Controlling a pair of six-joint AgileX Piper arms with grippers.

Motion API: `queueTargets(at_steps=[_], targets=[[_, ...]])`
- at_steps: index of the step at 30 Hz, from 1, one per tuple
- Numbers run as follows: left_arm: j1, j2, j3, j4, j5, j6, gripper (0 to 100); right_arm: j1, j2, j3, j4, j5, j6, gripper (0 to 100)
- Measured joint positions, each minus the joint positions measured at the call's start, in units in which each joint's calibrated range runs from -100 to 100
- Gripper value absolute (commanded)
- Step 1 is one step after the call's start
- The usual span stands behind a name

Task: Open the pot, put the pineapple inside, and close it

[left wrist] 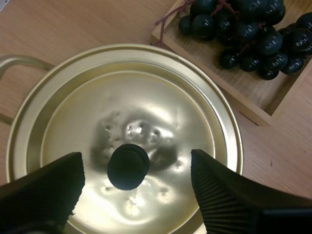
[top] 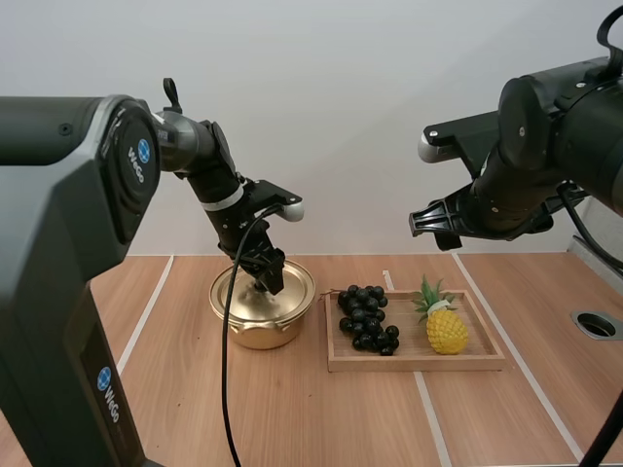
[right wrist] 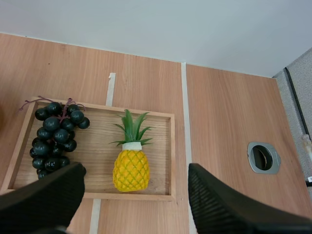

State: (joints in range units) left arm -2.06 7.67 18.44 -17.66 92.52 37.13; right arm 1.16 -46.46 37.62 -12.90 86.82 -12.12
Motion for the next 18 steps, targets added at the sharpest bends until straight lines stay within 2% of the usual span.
queueTargets(at_steps=[13,15,18], targets=[[0.0,0.0,0.0,0.4,1.2,0.1,98,0.0,0.0,0.0,-0.3,0.2,0.0,100],[0.0,0.0,0.0,0.5,1.2,0.1,69,0.0,0.0,0.0,-0.3,0.6,0.0,100],[0.0,0.0,0.0,0.6,0.6,0.1,16,0.0,0.0,0.0,-0.4,0.9,0.0,100]])
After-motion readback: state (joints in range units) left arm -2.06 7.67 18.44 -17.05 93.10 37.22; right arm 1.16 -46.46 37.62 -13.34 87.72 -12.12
